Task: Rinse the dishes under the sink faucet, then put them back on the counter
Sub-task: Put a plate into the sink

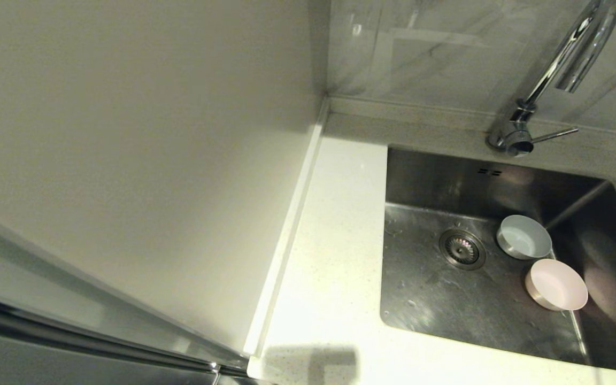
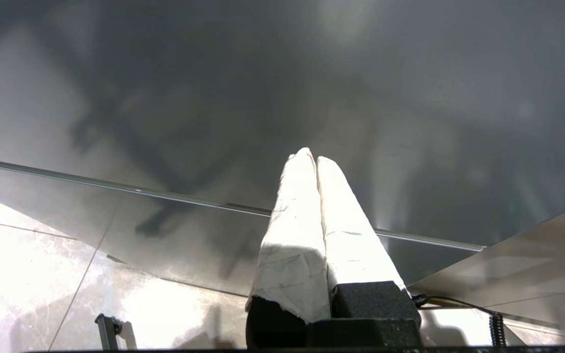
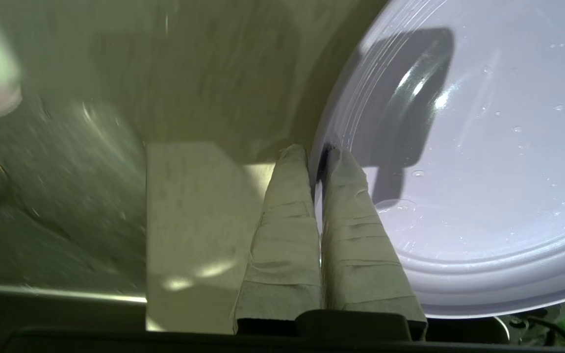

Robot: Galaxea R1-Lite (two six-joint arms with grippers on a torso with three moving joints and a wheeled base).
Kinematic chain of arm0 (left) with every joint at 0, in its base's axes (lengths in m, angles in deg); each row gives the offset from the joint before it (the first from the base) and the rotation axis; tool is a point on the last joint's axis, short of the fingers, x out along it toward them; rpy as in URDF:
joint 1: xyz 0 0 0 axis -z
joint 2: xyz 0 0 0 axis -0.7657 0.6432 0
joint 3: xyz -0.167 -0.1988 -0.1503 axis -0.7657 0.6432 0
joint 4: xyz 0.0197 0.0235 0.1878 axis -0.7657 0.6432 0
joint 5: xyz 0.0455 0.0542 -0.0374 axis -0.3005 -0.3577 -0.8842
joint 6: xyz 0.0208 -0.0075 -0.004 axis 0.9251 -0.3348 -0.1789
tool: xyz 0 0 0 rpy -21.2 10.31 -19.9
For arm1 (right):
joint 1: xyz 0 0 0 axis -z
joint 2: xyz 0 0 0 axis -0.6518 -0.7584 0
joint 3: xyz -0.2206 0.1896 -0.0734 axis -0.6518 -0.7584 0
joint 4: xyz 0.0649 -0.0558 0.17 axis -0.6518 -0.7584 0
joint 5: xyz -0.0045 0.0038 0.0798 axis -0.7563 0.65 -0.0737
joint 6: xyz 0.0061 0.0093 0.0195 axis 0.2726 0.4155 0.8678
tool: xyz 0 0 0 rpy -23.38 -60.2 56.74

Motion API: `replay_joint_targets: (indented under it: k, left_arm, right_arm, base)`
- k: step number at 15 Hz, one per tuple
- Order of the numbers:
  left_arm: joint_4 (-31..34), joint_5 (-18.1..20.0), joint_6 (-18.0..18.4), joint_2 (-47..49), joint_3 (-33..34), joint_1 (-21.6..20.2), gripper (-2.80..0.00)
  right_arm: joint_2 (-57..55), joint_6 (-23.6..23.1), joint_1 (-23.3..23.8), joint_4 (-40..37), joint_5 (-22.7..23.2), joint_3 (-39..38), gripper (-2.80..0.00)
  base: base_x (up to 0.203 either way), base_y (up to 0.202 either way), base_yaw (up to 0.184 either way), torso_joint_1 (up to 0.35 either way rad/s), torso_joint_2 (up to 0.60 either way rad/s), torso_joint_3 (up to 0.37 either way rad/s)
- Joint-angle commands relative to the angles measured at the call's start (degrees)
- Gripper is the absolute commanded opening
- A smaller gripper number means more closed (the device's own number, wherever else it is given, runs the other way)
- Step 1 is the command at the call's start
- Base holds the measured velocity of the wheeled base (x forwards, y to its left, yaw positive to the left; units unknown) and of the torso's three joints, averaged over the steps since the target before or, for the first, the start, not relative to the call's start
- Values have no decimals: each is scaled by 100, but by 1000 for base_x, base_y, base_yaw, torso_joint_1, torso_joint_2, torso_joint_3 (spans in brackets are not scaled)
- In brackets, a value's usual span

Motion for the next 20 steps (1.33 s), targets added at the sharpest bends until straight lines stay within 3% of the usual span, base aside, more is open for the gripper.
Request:
replay_joint_targets:
  k: [1,6,9,13,20]
  left_arm:
    - [-2,-2,-1,0,18,-1,-280]
    - [-2,-1,-1,0,18,-1,-280]
    - [-2,-1,-1,0,18,-1,-280]
    - [-2,-2,-1,0,18,-1,-280]
    - [-2,-2,-1,0,17,-1,-280]
  right_arm:
    - [294,12,-248,-27,6,-186,-280]
    - [685,-176,-569,-18,6,-279,-280]
    - [897,-1143,-622,139,-33,-622,-280]
    - [1232,-2106,-622,1972,-83,-1656,-280]
    - [1438,-3108,-631,2021,22,-1701,-280]
  base:
    - [0,0,0,0,0,0]
    - [0,0,0,0,0,0]
    - [0,0,0,0,0,0]
    - [0,0,0,0,0,0]
    - [0,0,0,0,0,0]
